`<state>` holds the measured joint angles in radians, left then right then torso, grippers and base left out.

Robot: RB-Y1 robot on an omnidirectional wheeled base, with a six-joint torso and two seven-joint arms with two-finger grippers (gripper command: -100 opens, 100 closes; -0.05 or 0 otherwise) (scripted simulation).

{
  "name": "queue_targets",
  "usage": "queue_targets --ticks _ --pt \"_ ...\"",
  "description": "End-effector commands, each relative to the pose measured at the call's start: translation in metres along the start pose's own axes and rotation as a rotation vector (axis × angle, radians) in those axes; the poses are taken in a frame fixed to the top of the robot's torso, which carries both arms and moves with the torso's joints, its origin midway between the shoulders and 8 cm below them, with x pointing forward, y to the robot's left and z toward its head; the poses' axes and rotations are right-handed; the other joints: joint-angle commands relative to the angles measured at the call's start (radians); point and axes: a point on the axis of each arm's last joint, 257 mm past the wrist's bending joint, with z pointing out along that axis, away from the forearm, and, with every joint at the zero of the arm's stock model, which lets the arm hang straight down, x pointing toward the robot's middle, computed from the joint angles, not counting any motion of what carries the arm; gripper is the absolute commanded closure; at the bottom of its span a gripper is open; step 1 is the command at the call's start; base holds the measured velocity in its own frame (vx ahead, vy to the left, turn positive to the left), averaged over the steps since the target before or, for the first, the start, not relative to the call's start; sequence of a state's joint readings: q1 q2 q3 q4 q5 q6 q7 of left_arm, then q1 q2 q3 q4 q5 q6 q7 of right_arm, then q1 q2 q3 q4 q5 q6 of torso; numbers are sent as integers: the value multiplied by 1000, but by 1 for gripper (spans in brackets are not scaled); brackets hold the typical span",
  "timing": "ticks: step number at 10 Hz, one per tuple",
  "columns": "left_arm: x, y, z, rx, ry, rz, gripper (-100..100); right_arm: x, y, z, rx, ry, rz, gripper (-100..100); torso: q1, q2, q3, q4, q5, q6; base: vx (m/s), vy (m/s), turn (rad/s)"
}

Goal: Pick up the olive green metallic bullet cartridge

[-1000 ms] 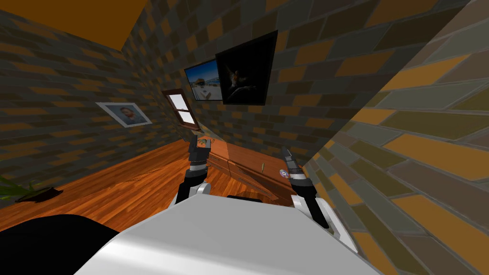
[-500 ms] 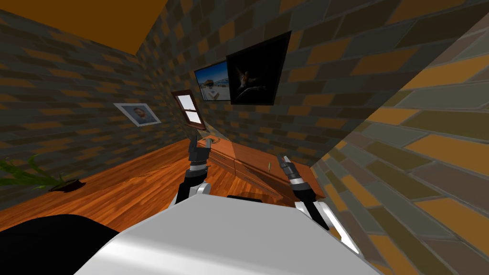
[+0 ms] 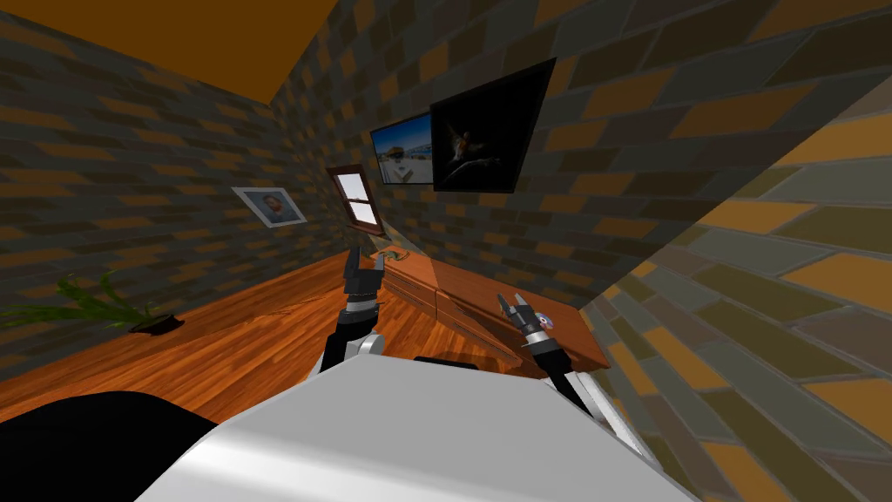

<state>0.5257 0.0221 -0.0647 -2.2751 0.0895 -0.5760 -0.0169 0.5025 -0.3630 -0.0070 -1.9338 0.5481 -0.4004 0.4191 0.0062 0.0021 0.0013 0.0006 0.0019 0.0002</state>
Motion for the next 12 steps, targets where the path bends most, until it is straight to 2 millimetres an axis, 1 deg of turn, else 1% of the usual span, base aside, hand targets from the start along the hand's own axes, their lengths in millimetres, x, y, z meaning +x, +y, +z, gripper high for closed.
queue_targets --ticks 1,2,3,4,5,6,7,8,9,10,11,12 --pt "0 0 0 0 0 0 0 11 -8 -1 6 22 -29 -100 0 0 0 0 0 0 -12 45 -16" --pt "0 0 0 0 0 0 0 29 -13 -7 -1 79 -124 -100 -3 0 0 0 -1 0 -22 88 123" --pt "0 0 0 0 0 0 0 39 -20 -11 11 101 -131 -100 -2 0 0 0 -1 0 -21 92 63" --pt "0 0 0 0 0 0 0 58 -26 -19 0 159 -213 -100 -1 0 0 0 0 0 -19 131 156" --pt "0 0 0 0 0 0 0 68 -32 -23 8 182 -234 -100 1 0 0 0 0 0 -14 115 51" --pt "0 0 0 0 0 0 0 89 -41 -34 -4 247 -314 -100 0 0 0 0 0 0 0 109 120" --pt "0 0 0 0 0 0 0 96 -45 -38 -2 265 -336 -100 0 -1 0 0 0 0 0 89 70" --pt "0 0 0 0 0 0 0 115 -54 -51 -17 328 -408 -100 -1 -1 -1 0 0 0 -2 112 140" --pt "0 0 0 0 0 0 0 122 -58 -55 -19 347 -437 -100 0 -1 0 0 0 0 6 88 84" --pt "0 0 0 0 0 0 0 141 -67 -69 -40 409 -508 -100 -1 -1 -1 0 0 0 14 85 148" --pt "0 0 0 0 0 0 0 148 -71 -74 -44 430 -537 -100 -2 -2 -1 0 0 0 11 63 94" --pt "0 0 0 0 0 0 0 168 -84 -93 -66 501 -604 -100 -3 -2 -1 0 -1 0 11 68 189"
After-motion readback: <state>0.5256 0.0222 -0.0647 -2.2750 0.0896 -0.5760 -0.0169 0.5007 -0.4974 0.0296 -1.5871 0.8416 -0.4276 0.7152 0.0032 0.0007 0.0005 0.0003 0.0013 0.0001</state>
